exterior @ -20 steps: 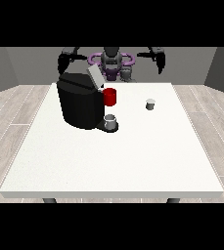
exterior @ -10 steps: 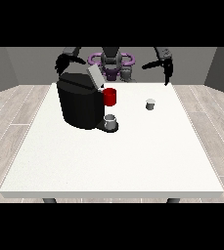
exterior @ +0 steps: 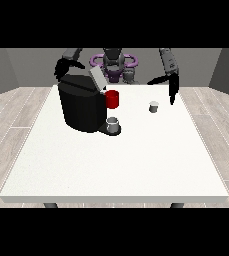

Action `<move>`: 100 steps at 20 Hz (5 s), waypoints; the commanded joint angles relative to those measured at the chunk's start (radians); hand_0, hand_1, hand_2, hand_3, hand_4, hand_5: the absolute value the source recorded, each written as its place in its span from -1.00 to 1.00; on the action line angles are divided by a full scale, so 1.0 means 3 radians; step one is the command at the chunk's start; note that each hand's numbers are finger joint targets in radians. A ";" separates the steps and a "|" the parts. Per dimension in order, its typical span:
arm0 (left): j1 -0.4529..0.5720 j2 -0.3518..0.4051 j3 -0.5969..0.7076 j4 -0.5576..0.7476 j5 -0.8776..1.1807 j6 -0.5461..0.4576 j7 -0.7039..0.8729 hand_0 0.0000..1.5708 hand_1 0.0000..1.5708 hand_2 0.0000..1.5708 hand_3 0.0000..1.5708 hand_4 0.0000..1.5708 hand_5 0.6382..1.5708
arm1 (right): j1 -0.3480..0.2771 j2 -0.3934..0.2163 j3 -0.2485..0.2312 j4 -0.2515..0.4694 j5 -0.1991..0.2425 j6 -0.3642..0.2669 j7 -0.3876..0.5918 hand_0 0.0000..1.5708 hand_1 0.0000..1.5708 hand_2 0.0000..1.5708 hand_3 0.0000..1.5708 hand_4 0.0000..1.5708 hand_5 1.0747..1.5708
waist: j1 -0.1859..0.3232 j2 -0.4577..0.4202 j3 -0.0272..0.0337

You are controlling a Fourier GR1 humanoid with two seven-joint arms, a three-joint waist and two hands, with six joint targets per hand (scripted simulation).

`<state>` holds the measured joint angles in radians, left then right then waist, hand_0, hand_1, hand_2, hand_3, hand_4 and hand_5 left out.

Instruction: Insert the coffee pod into the coffee machine and close the lid

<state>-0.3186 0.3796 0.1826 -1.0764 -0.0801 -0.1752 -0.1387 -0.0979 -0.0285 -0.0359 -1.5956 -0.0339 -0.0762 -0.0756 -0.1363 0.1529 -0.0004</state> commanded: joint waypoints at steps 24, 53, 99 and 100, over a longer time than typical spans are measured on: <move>-0.0689 0.0143 -0.0438 0.1272 -0.1183 0.0407 -0.0238 -0.28 -0.28 -0.11 -0.47 -1.00 1.00 | -0.0231 0.0091 0.0237 0.0592 0.0245 -0.0437 -0.0062 -1.00 -1.00 -1.00 -1.00 -0.51 1.00 | 0.0000 0.0159 0.0001; -0.1155 0.0019 -0.0543 0.1566 -0.1728 0.0674 -0.0616 0.85 0.85 0.85 0.77 -0.21 1.00 | -0.0243 0.0030 0.0001 0.0821 0.0034 -0.0265 0.0227 -1.00 -1.00 -1.00 -1.00 -0.43 1.00 | 0.0005 -0.0240 0.0002; -0.2861 0.0274 -0.0168 0.1491 -0.1790 0.0073 0.0137 0.66 0.66 0.69 0.56 -0.36 1.00 | -0.0755 0.0006 0.0018 0.0762 0.0126 -0.0347 0.0016 -1.00 -1.00 -1.00 -1.00 -0.39 1.00 | -0.0518 0.0329 0.0002; -0.2877 0.0176 -0.0204 0.1500 -0.1814 0.0098 0.0216 0.69 0.69 0.70 0.57 -0.36 1.00 | -0.0791 -0.0060 -0.0002 0.0742 0.0068 -0.0251 0.0103 -1.00 -1.00 -1.00 -1.00 -0.39 1.00 | -0.0580 0.0292 0.0003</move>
<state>-1.1718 0.4631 0.1280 -0.6329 -0.6201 -0.1408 -0.1041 -0.3434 -0.0363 -0.0266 -1.3804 -0.0061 -0.1610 -0.0466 -0.3009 0.2522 0.0002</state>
